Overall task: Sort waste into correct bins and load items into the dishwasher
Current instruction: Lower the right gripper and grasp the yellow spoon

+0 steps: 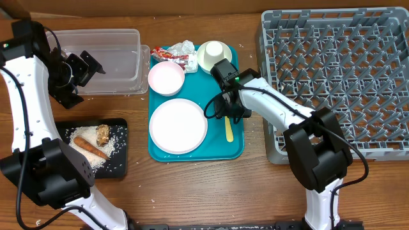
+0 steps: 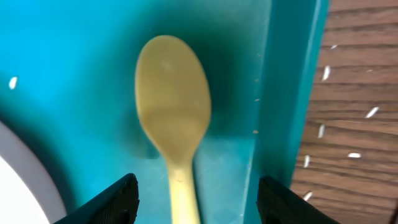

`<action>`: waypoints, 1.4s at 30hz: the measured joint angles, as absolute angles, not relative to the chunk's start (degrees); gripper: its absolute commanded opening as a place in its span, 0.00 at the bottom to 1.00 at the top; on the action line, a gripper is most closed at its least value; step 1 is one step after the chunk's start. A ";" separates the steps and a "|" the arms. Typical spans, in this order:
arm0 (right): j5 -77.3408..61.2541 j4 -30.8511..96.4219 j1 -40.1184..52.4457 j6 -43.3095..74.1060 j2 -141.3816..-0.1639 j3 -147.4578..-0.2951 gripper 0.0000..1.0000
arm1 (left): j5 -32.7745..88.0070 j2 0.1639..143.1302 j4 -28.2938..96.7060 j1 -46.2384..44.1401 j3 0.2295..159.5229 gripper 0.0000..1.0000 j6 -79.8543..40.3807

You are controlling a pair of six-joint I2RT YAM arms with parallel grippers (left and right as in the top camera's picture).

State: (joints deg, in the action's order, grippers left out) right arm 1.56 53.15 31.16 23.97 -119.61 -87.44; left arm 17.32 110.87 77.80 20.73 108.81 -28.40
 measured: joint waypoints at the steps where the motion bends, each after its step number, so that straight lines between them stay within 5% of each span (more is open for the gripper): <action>1: 1.91 53.15 31.16 23.94 -119.61 -87.44 0.63 | 17.32 110.87 77.80 20.73 108.81 1.00 -28.40; 12: 2.44 53.23 31.40 22.28 -119.63 -87.44 0.69 | 17.32 110.87 77.80 20.73 108.81 1.00 -28.40; 23: 2.83 49.69 34.17 20.99 -119.63 -85.84 0.51 | 17.32 110.87 77.80 20.73 108.81 1.00 -28.40; 35: 6.55 49.04 34.15 22.11 -120.97 -85.89 0.50 | 17.32 110.87 77.82 20.73 108.81 1.00 -28.40; 42: 6.70 49.10 34.17 22.46 -121.03 -85.91 0.25 | 17.32 110.87 77.80 20.73 108.81 1.00 -28.40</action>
